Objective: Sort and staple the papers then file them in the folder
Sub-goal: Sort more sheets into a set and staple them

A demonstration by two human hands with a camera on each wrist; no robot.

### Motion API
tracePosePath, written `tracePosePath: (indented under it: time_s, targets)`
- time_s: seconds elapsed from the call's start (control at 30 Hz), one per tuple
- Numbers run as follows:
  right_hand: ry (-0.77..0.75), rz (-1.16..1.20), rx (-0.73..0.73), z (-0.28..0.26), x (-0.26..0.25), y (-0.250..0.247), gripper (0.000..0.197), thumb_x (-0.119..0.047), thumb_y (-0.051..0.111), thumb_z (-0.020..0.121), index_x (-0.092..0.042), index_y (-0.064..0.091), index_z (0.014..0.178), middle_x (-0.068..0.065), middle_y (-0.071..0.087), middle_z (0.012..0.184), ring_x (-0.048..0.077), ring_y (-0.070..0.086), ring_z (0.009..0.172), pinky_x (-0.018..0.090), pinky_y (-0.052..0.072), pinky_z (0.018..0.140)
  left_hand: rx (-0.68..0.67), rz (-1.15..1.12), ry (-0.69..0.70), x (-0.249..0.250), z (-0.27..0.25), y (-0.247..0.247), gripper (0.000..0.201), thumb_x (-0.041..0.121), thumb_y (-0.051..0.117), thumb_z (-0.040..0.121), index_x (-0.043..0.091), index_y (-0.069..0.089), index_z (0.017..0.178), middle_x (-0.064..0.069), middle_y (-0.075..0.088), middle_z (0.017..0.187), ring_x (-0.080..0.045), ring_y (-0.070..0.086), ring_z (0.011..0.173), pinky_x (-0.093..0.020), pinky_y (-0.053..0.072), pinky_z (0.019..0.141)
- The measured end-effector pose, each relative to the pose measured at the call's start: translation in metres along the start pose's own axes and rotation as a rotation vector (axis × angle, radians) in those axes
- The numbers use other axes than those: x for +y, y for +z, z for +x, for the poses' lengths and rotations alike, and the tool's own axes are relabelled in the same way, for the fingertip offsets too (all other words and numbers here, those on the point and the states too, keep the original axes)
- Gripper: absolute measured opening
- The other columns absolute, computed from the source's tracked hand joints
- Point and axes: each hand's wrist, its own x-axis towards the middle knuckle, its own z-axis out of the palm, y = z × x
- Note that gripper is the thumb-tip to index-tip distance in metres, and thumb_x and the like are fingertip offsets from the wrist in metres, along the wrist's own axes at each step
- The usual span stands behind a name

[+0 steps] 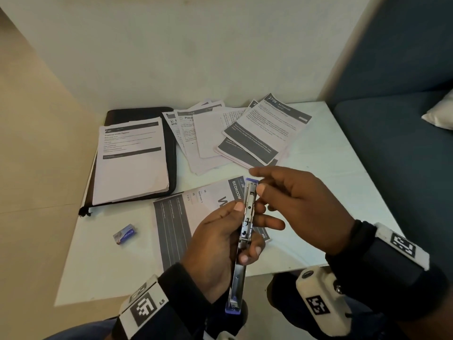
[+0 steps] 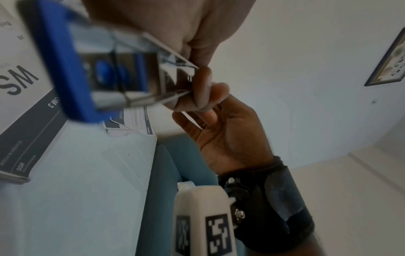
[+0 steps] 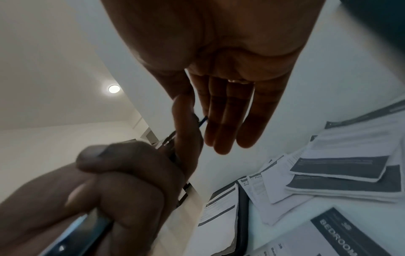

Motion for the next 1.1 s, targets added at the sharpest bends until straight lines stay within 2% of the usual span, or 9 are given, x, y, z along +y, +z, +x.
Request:
tracePosePath:
  time_s: [0.1,0.2,0.27,0.43,0.57,0.7,0.83,1.0,1.1]
  targets:
    - [-0.004,0.040,-0.028,0.004,0.004,-0.002,0.019,-0.013,0.060,0.095,-0.019,0.071,0.109,0.002,0.072,0.077,0.015,0.069,0.074,0.035,0.058,0.077,-0.026,-0.042,-0.028,0.002,-0.001,0.005,0.042,0.031,0.037,0.104,-0.003,0.060,0.113,-0.026,0.066,0.087,-0.016,0.045,0.048,-0.021,0.033,0.041]
    - [0.040,0.134,-0.060,0.009,0.007,-0.005,0.013,-0.006,0.064,0.091,-0.012,0.072,0.100,0.008,0.072,0.073,0.018,0.066,0.064,0.033,0.057,0.069,-0.136,-0.124,-0.164,0.004,-0.004,0.007,0.056,0.049,0.032,0.102,0.003,0.059,0.119,-0.023,0.069,0.100,-0.017,0.054,0.059,-0.022,0.043,0.047]
    - [0.091,0.217,-0.060,0.012,0.007,-0.008,0.011,-0.005,0.064,0.091,-0.010,0.073,0.096,0.010,0.073,0.075,0.020,0.065,0.063,0.032,0.055,0.065,-0.204,-0.148,-0.248,0.003,-0.005,0.006,0.063,0.058,0.032,0.098,0.007,0.059,0.122,-0.019,0.067,0.096,-0.017,0.055,0.063,-0.024,0.046,0.052]
    - [0.137,0.329,-0.101,0.017,0.010,-0.011,0.012,-0.010,0.064,0.092,-0.005,0.069,0.101,0.019,0.074,0.090,0.033,0.068,0.079,0.044,0.056,0.077,-0.191,-0.207,-0.293,-0.002,-0.005,0.008,0.065,0.060,0.034,0.097,0.005,0.054,0.124,-0.013,0.058,0.081,-0.012,0.045,0.055,-0.020,0.036,0.045]
    - [0.101,0.394,-0.071,0.018,0.009,-0.009,0.013,-0.005,0.065,0.090,-0.001,0.068,0.102,0.020,0.074,0.090,0.039,0.067,0.078,0.048,0.058,0.080,-0.169,-0.283,-0.310,0.000,-0.005,0.010,0.061,0.056,0.038,0.097,0.004,0.057,0.125,-0.016,0.065,0.095,-0.014,0.051,0.062,-0.021,0.044,0.048]
    - [0.155,0.515,0.002,0.022,0.013,-0.014,0.016,-0.005,0.063,0.091,0.002,0.066,0.105,0.021,0.073,0.094,0.030,0.067,0.078,0.042,0.059,0.078,-0.246,-0.274,-0.314,0.005,-0.008,0.005,0.052,0.045,0.044,0.100,0.005,0.057,0.131,-0.018,0.065,0.108,-0.020,0.059,0.075,-0.031,0.055,0.064]
    - [0.200,0.585,0.125,0.026,0.019,-0.024,0.021,-0.005,0.063,0.091,0.002,0.066,0.110,0.022,0.073,0.097,0.038,0.068,0.089,0.047,0.059,0.085,-0.281,-0.211,-0.308,0.006,-0.010,0.002,0.039,0.027,0.048,0.098,0.004,0.063,0.126,-0.016,0.065,0.096,-0.018,0.059,0.068,-0.033,0.056,0.063]
    - [0.023,0.543,0.073,0.019,0.011,-0.025,0.025,0.002,0.066,0.086,-0.003,0.067,0.110,0.016,0.075,0.094,0.033,0.072,0.091,0.041,0.060,0.077,-0.149,-0.329,-0.330,0.003,-0.007,0.010,0.040,0.023,0.046,0.099,-0.002,0.062,0.126,-0.014,0.062,0.084,-0.015,0.055,0.061,-0.029,0.055,0.056]
    - [-0.198,0.302,-0.040,0.012,0.006,-0.020,0.028,0.005,0.070,0.084,-0.005,0.069,0.109,0.006,0.076,0.100,0.020,0.073,0.095,0.037,0.059,0.084,-0.074,-0.407,-0.280,0.004,-0.003,0.011,0.059,0.046,0.038,0.101,-0.002,0.054,0.131,-0.020,0.068,0.101,-0.025,0.069,0.079,-0.035,0.061,0.065]
